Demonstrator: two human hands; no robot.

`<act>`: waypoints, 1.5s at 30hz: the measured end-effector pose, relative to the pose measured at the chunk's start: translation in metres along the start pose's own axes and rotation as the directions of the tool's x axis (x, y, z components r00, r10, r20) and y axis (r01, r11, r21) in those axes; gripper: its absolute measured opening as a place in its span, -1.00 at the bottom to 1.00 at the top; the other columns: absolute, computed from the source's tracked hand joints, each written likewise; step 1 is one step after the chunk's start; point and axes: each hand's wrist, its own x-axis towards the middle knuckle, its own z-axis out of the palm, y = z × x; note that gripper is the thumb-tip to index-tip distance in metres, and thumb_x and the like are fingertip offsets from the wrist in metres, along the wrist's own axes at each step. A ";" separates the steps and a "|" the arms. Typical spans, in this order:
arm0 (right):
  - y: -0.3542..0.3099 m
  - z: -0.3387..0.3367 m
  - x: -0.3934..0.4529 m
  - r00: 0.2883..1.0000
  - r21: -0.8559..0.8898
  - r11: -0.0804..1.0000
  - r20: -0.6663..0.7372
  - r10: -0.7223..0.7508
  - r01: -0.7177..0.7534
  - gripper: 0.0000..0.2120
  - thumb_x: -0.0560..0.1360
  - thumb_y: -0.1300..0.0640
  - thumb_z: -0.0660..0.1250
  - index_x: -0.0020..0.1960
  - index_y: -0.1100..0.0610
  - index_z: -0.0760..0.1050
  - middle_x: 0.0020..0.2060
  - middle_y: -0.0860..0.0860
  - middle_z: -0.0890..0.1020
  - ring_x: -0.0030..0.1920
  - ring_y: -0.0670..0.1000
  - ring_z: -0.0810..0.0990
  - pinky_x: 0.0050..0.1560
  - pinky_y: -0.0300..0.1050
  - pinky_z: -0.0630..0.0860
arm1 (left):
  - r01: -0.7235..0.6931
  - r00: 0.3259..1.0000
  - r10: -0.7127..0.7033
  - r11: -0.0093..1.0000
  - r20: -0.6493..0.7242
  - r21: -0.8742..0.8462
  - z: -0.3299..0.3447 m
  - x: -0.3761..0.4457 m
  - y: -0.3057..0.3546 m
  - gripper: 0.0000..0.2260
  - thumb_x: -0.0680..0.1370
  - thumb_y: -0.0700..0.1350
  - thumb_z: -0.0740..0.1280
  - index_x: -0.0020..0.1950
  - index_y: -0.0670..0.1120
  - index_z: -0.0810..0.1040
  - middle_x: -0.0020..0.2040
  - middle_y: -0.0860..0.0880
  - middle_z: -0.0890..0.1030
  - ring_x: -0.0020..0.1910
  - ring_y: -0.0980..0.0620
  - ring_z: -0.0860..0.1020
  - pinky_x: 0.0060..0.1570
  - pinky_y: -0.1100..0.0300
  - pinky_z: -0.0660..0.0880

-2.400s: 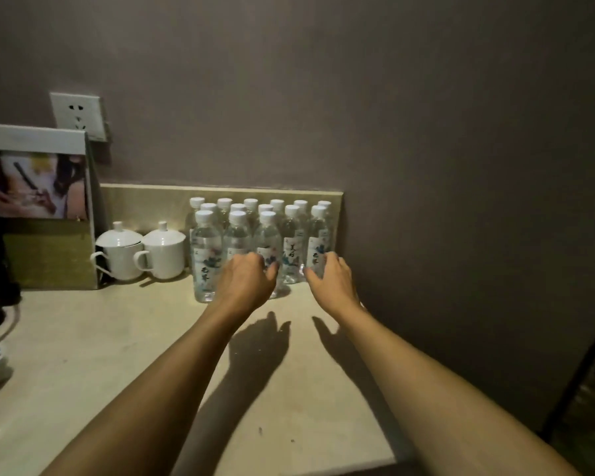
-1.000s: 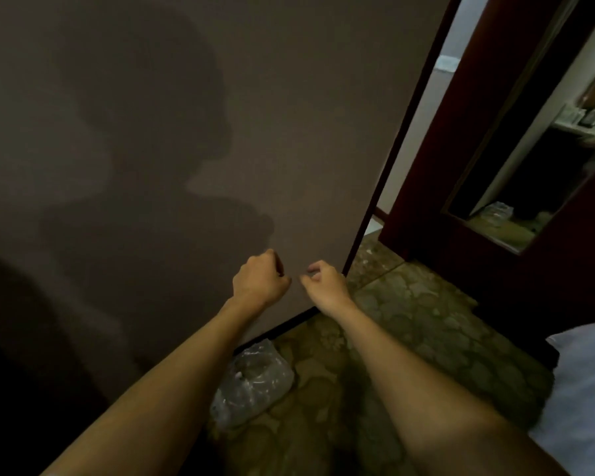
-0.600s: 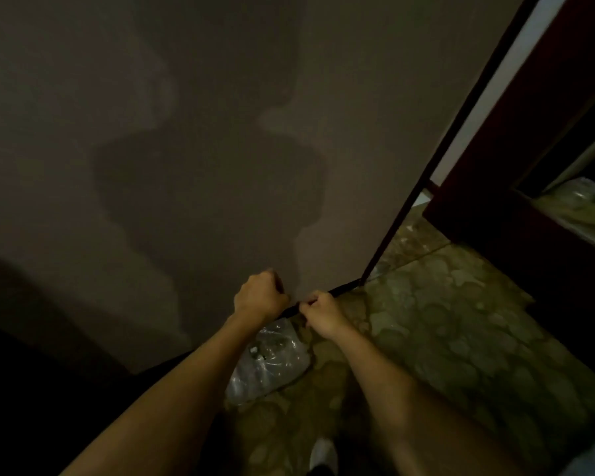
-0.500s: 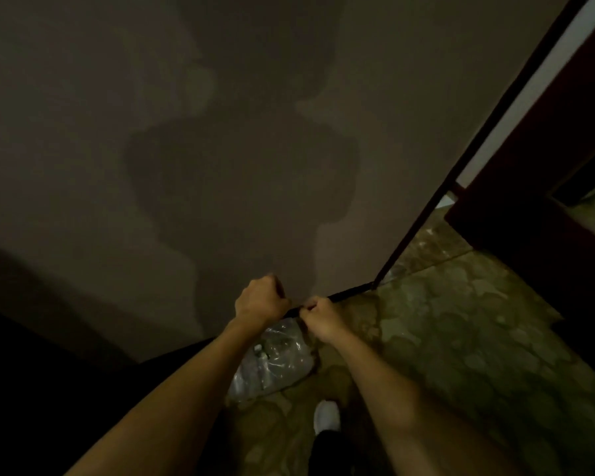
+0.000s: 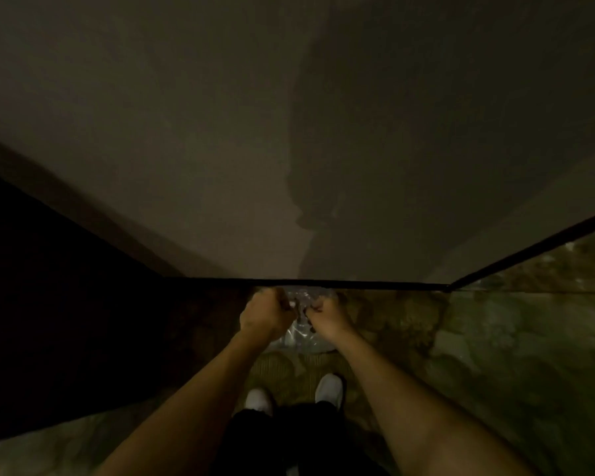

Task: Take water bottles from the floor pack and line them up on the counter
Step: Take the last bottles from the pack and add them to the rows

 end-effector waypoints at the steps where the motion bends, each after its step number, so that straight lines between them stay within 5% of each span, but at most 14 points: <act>1: 0.005 0.002 0.010 1.000 0.003 1.000 0.016 0.008 -0.008 -0.89 0.57 0.09 0.26 -0.07 0.06 0.54 -0.18 0.06 0.61 -0.10 0.10 0.63 -0.04 0.00 0.58 | 0.019 1.000 -0.019 1.000 0.016 -0.008 0.008 0.009 -0.003 -0.87 0.51 -0.06 0.39 0.02 -0.05 0.57 -0.03 -0.05 0.64 -0.08 -0.02 0.63 -0.07 0.08 0.59; 6: 0.045 0.023 0.081 0.998 0.032 0.998 0.020 0.061 -0.062 -0.87 0.58 0.14 0.23 0.09 0.03 0.51 0.01 0.05 0.61 0.01 0.05 0.60 0.12 0.03 0.58 | 0.058 0.997 -0.055 0.996 0.053 -0.070 0.066 0.076 -0.026 -0.89 0.56 -0.09 0.35 0.04 -0.08 0.58 -0.05 -0.06 0.65 -0.08 0.01 0.63 -0.02 0.07 0.61; 9: 0.077 0.043 0.129 0.996 0.035 0.995 0.011 0.089 -0.089 -0.80 0.59 0.15 0.22 0.18 0.06 0.51 0.07 0.07 0.61 0.06 0.07 0.60 0.15 0.06 0.57 | 0.067 0.995 -0.059 0.993 0.077 -0.095 0.111 0.119 -0.047 -0.84 0.61 -0.07 0.26 0.09 -0.11 0.57 -0.05 -0.05 0.61 -0.13 0.05 0.58 -0.15 0.20 0.53; 16: 0.148 0.090 0.257 0.996 0.041 0.996 0.028 0.082 -0.083 -0.75 0.62 0.20 0.15 0.18 0.09 0.56 -0.02 0.04 0.61 -0.07 0.01 0.58 -0.17 -0.19 0.49 | 0.034 0.987 -0.008 0.986 0.159 -0.161 0.225 0.235 -0.099 -0.77 0.64 -0.17 0.19 0.20 -0.17 0.57 0.09 -0.15 0.64 -0.13 0.05 0.55 -0.29 0.39 0.39; 19: 0.176 0.120 0.310 0.997 0.034 0.997 0.044 0.062 -0.063 -0.75 0.63 0.18 0.15 0.19 0.08 0.55 0.09 0.05 0.61 0.03 0.01 0.57 -0.03 -0.17 0.49 | 0.053 0.984 -0.020 0.982 0.175 -0.183 0.269 0.285 -0.123 -0.77 0.64 -0.18 0.16 0.14 -0.17 0.59 0.04 -0.15 0.64 -0.21 0.08 0.53 -0.32 0.36 0.40; 24: 0.210 0.158 0.394 0.998 -0.094 0.995 0.058 -0.018 0.024 -0.71 0.59 0.17 0.17 0.21 0.07 0.58 0.14 0.11 0.64 0.10 0.12 0.60 0.14 -0.06 0.51 | 0.082 0.988 -0.048 0.971 0.149 -0.226 0.326 0.350 -0.150 -0.68 0.66 -0.16 0.11 0.34 -0.18 0.52 0.28 -0.20 0.56 0.23 -0.16 0.54 0.16 0.16 0.44; 30: 0.227 0.181 0.453 0.989 -0.240 0.967 0.138 -0.049 0.082 -0.73 0.59 0.15 0.14 0.16 0.04 0.58 0.04 0.07 0.64 0.00 0.09 0.60 0.12 0.06 0.55 | 0.126 0.983 -0.101 0.979 0.155 -0.158 0.366 0.404 -0.174 -0.74 0.62 -0.21 0.18 0.23 -0.27 0.54 0.17 -0.27 0.60 0.14 -0.23 0.58 0.11 0.07 0.50; 34: 0.227 0.196 0.478 0.979 -0.327 0.934 0.188 -0.083 0.142 -0.71 0.61 0.11 0.11 0.18 0.04 0.56 0.03 0.07 0.63 -0.11 0.04 0.57 0.04 -0.04 0.55 | 0.107 0.985 -0.100 0.993 0.138 -0.040 0.385 0.433 -0.191 -0.76 0.60 -0.18 0.21 0.18 -0.24 0.58 0.21 -0.28 0.57 0.20 -0.22 0.52 0.22 -0.04 0.46; 37: 0.225 0.206 0.492 0.968 -0.297 0.936 0.214 -0.127 0.188 -0.70 0.58 0.19 0.14 0.22 0.04 0.55 0.11 0.07 0.62 0.05 0.10 0.59 0.14 -0.02 0.53 | 0.100 0.990 -0.106 0.993 0.090 0.066 0.390 0.449 -0.203 -0.62 0.57 -0.07 0.30 0.36 -0.14 0.45 0.37 -0.21 0.46 0.35 -0.18 0.41 0.36 0.01 0.34; 40: 0.228 0.214 0.500 0.965 -0.337 0.917 0.221 -0.144 0.214 -0.68 0.54 0.26 0.22 0.26 0.10 0.53 0.22 0.10 0.58 0.23 0.13 0.55 0.27 0.00 0.47 | 0.193 0.974 -0.202 0.977 0.104 0.089 0.391 0.460 -0.213 -0.26 0.47 0.02 0.44 0.54 -0.15 0.18 0.49 -0.21 0.27 0.47 -0.20 0.25 0.43 -0.01 0.25; 45: 0.230 0.219 0.503 0.947 -0.397 0.881 0.284 -0.151 0.259 -0.66 0.58 0.20 0.26 0.35 0.10 0.47 0.34 0.11 0.49 0.33 0.13 0.46 0.38 -0.04 0.37 | 0.259 0.951 -0.282 0.952 0.131 0.166 0.406 0.479 -0.223 -0.27 0.34 0.25 0.33 0.43 -0.06 0.40 0.42 -0.21 0.38 0.39 -0.22 0.38 0.33 -0.12 0.40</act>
